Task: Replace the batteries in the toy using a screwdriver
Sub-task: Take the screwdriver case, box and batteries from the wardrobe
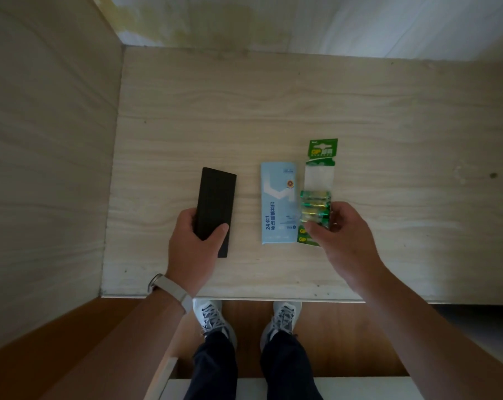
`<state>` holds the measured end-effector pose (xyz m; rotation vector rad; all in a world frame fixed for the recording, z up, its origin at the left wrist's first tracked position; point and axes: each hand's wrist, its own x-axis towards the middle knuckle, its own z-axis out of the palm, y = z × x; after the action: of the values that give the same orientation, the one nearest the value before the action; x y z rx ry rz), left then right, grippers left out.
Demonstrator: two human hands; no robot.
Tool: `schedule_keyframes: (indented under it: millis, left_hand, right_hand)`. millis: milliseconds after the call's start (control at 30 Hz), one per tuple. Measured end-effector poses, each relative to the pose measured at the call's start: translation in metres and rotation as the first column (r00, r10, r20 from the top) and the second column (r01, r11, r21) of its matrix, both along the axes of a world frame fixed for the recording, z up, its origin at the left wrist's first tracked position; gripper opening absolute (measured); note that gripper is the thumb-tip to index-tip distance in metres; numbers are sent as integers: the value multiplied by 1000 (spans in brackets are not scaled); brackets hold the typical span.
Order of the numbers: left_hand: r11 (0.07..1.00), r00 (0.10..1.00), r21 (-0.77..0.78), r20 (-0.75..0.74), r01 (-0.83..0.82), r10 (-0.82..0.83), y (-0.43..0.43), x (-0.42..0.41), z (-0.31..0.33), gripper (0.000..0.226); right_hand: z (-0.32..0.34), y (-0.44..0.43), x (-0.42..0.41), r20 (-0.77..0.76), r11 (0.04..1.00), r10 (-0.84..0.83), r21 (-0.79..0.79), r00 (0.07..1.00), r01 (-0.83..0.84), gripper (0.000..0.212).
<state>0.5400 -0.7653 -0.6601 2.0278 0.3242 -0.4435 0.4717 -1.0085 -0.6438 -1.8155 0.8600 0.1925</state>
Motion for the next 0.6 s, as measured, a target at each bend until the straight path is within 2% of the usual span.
schedule_keyframes:
  millis: [133, 367, 600]
  left_hand:
    - [1000, 1000, -18, -4, -13, 13, 3, -1, 4, 35]
    - [998, 999, -50, -22, -40, 39, 5, -4, 11, 35]
    - [996, 999, -89, -48, -13, 9, 5, -14, 11, 35]
  right_hand:
    - [0, 17, 13, -2, 997, 68, 32, 998, -68, 25]
    - [-8, 33, 26, -57, 993, 101, -56, 993, -104, 20]
    - [-12, 36, 19, -68, 986, 44, -159, 997, -54, 24]
